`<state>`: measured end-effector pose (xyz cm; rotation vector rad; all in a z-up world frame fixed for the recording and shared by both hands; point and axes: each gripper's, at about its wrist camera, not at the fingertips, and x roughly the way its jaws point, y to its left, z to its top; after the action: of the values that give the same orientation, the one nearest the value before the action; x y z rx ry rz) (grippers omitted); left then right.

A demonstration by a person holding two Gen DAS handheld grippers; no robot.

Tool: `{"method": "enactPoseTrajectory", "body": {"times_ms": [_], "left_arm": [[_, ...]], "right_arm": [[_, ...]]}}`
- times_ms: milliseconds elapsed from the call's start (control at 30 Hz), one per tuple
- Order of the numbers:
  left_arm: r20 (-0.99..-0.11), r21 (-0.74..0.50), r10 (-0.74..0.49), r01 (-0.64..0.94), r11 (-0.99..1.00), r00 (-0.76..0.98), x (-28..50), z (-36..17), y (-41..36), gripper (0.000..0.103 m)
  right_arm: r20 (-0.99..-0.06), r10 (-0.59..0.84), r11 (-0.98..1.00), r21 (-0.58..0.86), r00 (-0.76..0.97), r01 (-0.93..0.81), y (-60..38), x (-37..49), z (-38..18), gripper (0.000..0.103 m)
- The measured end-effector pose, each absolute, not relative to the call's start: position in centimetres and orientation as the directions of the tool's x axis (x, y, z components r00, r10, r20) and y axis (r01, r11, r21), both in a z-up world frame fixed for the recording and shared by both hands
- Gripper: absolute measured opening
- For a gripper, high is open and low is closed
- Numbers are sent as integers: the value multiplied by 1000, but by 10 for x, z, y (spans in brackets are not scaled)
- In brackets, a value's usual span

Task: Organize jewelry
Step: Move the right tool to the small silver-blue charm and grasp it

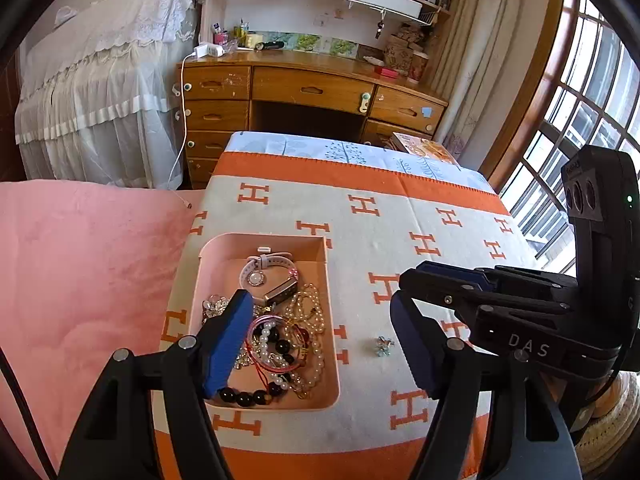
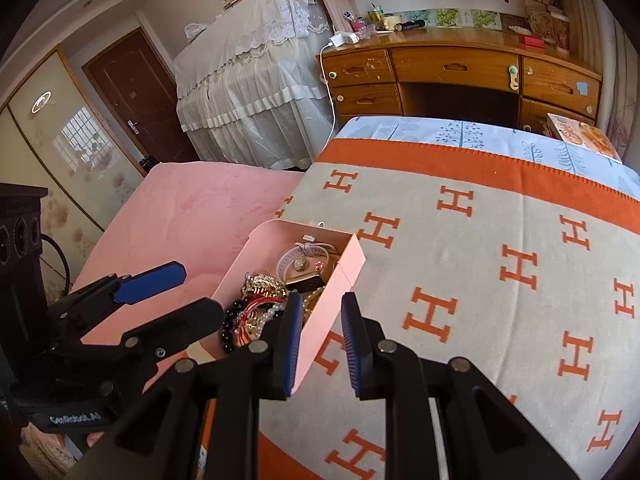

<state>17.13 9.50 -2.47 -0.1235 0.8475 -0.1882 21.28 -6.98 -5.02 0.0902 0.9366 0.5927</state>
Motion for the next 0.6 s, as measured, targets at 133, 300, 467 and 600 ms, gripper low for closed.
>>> {"method": "enactPoseTrajectory", "body": {"times_ms": [133,300,467,600], "left_arm": [[-709,-128,-170,112,985,684,154,-21,77,87],[-685,-63,-87,60,996,723,140,-29,64,91],[-720,-93,-88,31,995,689,135,-54,62,91],[-725,-89,-54,-16,996,687,127,-74,64,91]], "right_arm": [[-733,483,853,269,480,-447,-79,200,-49,27],[-738,468,861,257,487,-438,-95,188,-60,27],[-767,461,867,282,447,-412,-107,184,-90,27],[-788,470,863,318,397,-392,-110,181,-117,27]]}}
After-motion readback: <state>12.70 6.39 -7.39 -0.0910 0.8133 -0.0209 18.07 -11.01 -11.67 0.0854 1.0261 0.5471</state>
